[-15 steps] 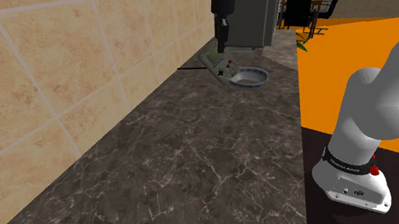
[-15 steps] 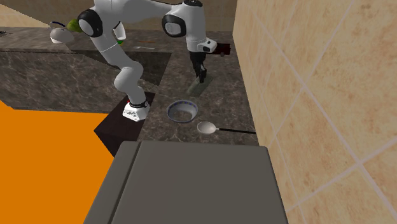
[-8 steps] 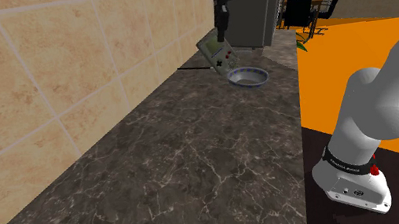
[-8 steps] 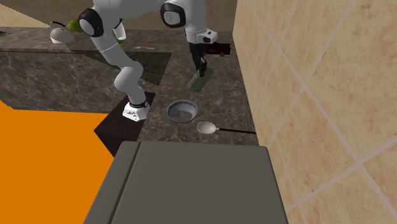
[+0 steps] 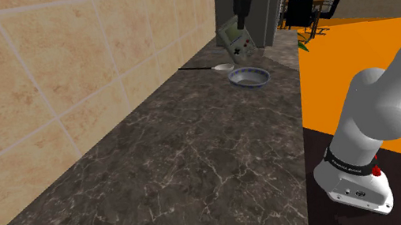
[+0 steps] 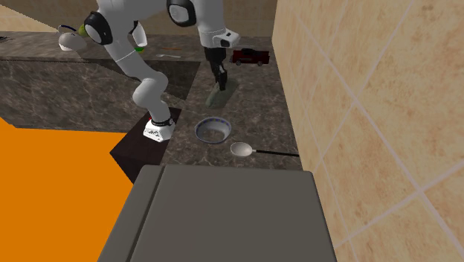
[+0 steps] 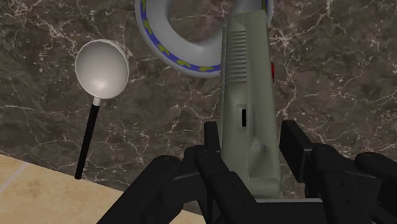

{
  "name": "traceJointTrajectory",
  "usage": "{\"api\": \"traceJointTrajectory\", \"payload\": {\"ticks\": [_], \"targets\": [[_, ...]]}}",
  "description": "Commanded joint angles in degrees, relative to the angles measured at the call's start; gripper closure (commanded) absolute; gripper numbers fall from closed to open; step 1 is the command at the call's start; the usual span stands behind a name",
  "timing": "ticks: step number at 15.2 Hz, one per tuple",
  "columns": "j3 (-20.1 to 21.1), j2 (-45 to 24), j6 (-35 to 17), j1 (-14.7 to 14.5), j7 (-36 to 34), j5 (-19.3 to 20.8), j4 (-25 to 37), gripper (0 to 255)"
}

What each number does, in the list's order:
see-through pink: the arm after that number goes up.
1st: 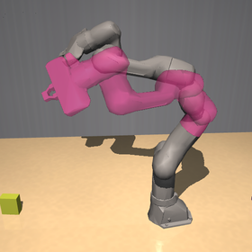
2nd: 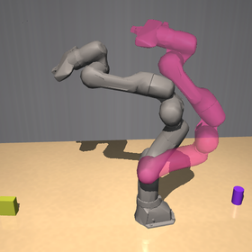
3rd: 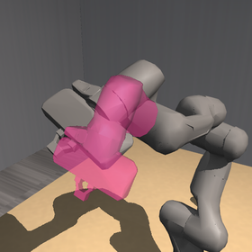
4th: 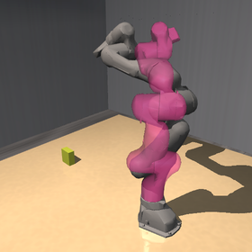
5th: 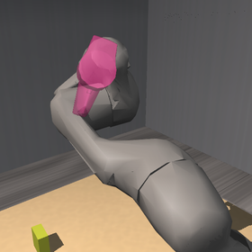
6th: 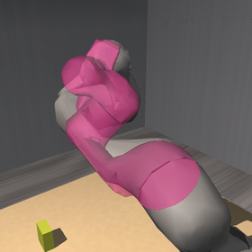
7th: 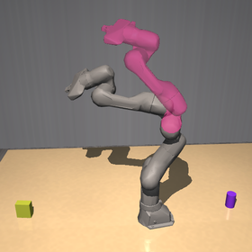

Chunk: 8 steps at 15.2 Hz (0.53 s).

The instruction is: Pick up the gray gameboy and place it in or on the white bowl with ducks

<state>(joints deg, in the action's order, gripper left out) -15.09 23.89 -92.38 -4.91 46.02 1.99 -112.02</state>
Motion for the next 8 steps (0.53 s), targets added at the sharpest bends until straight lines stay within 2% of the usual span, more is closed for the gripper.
{"api": "traceJointTrajectory", "payload": {"ticks": [1,6,8], "targets": [[-1.6,1.3,1.8,0.9,2.4,0.8,0.5,255],[-5.8,3.3,5.8,3.0,8.4,2.9,2.8,255],[-5.9,3.9,4.3,3.1,8.4,3.1,0.7,255]]}}
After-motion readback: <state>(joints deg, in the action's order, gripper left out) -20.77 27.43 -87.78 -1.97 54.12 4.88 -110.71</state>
